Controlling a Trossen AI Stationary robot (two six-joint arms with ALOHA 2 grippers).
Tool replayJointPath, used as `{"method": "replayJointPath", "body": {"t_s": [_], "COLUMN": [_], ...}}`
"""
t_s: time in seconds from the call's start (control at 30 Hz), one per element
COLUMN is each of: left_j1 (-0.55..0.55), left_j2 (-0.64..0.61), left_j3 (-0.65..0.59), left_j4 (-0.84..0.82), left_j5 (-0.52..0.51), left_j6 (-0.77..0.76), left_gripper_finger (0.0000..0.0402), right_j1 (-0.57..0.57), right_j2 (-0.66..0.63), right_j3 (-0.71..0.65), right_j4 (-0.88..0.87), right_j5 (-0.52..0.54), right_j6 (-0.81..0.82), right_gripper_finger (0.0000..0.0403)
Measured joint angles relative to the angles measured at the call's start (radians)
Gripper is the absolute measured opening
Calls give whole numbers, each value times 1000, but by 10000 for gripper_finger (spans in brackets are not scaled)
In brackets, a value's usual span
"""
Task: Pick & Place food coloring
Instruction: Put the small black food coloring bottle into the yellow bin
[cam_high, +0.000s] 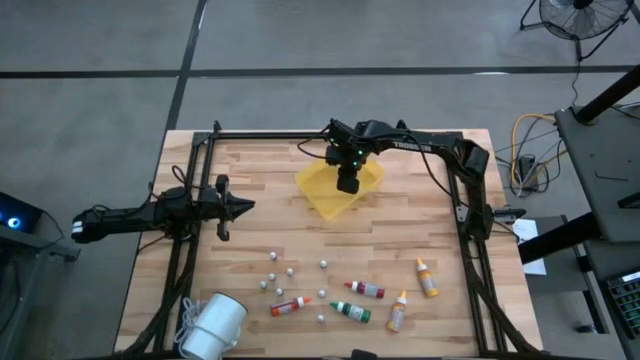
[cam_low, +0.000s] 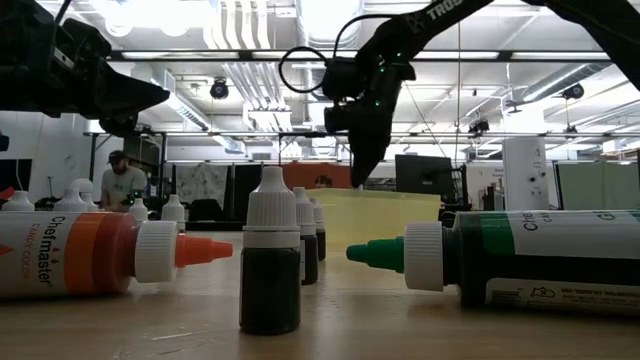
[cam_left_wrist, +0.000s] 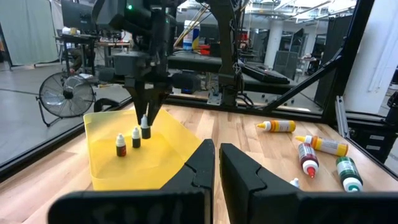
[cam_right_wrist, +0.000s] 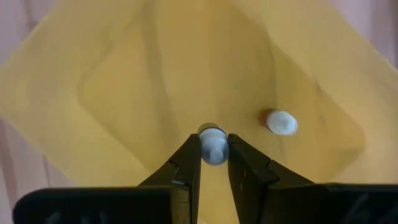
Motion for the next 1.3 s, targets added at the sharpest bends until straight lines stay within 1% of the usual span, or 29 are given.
{"method": "replayJointPath", "body": {"t_s": [0.2, 0.3, 0.57, 0.93, 1.3], "left_j1": [0, 0, 0, 1, 1], "left_j2": [0, 0, 0, 0, 0], "left_j3": [0, 0, 0, 0, 0], "left_j4": [0, 0, 0, 0, 0], "left_j5": [0, 0, 0, 0, 0], "left_j6": [0, 0, 0, 0, 0], "left_gripper_finger": [0, 0, 0, 0, 0], "right_j1": [-3, -2, 1, 4, 4], "right_j2": [0, -3, -26, -124, -141], "right_j3": [-25, -32, -53, -194, -279], "right_j4": [1, 2, 10, 94, 137], "right_j5": [81, 108, 109, 108, 108], "right_j6": [88, 95, 99, 157, 208], "right_gripper_finger": [54, 54, 54, 54, 54]}}
